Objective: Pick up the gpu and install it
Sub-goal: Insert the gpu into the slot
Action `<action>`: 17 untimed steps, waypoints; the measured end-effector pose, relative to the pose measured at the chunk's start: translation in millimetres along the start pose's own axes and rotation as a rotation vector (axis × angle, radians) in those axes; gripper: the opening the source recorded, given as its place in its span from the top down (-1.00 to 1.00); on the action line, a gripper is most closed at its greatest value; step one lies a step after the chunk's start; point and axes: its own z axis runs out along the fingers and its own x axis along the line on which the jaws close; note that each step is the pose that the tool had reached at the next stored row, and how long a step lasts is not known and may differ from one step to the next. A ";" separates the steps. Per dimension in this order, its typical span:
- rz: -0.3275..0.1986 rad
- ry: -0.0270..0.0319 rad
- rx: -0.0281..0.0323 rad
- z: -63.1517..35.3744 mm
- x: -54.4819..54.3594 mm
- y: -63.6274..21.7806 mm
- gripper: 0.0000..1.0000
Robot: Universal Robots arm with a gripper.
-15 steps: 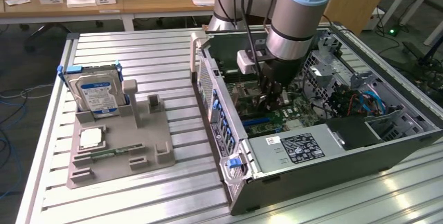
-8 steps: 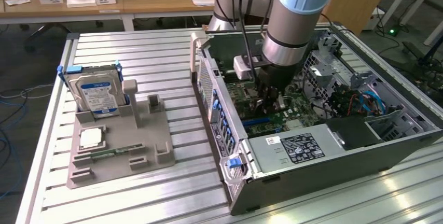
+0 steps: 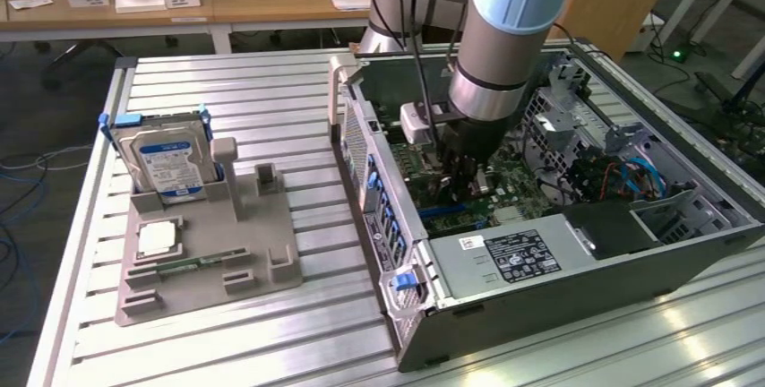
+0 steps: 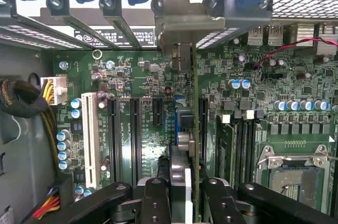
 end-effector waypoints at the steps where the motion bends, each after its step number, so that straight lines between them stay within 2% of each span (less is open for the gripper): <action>1: 0.000 -0.0001 0.0001 0.1 0.1 0.4 0.44; 8: 0.000 0.0001 0.0000 0.8 0.2 3.7 0.44; 17: 0.000 0.0001 -0.0004 6.8 0.5 4.5 0.44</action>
